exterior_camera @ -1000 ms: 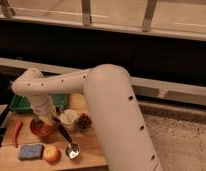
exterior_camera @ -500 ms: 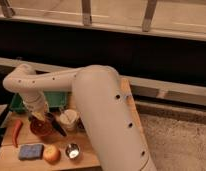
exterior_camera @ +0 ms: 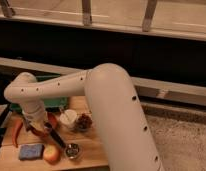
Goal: Wipe red bowl with brush
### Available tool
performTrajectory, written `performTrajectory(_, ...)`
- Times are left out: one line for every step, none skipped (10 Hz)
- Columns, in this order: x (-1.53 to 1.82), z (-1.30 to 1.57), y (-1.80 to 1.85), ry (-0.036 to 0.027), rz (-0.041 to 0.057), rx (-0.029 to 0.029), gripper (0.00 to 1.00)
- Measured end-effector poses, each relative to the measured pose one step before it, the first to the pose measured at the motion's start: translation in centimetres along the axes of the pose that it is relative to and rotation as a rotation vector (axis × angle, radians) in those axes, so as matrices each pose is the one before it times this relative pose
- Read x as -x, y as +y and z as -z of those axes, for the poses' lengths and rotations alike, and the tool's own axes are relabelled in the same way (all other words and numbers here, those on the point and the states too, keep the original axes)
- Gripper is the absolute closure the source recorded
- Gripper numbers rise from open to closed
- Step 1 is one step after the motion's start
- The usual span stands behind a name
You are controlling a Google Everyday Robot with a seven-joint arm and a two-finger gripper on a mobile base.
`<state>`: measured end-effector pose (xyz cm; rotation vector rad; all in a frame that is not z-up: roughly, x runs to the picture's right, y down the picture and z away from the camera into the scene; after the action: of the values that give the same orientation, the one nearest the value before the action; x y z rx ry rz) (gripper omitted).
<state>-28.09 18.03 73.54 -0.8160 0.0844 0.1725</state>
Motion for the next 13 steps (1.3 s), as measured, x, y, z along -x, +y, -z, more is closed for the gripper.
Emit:
performTrajectory(-1.033,-0.403,-0.03,0.00703,-0.02145,0.0082,1.0)
performTrajectory(-0.753,-0.219,-0.346,0.01178,-0.0206,0.00575,1.0)
performTrajectory(-0.465,-0.136,-0.638,0.0154,-0.01977,0.00193,1.0)
performTrajectory(-0.434,0.048,-1.104,0.01715,-0.02289,-0.00143,1.0)
performTrajectory(-0.271,0.146,-1.342,0.01319,-0.0147,-0.00372,1.0)
performTrajectory(0.239,0.003,-0.639,0.00686,-0.00172,-0.00133,1.0)
performTrajectory(0.689,0.068,-0.53,0.00423,0.00409,-0.00172,1.0)
performTrajectory(1.056,0.065,-0.382,0.00147,0.0128,-0.00285,1.0)
performTrajectory(0.852,-0.017,-0.151,0.00184,0.01461,-0.00204,1.0)
performTrajectory(1.091,0.107,0.332,-0.00265,0.01981,-0.00122,1.0)
performTrajectory(0.658,-0.104,0.847,0.00207,0.02202,0.00103,1.0)
performTrajectory(0.103,-0.114,0.703,0.00259,0.01524,0.00235,1.0)
performTrajectory(0.032,-0.323,0.87,0.00706,0.01504,0.00834,1.0)
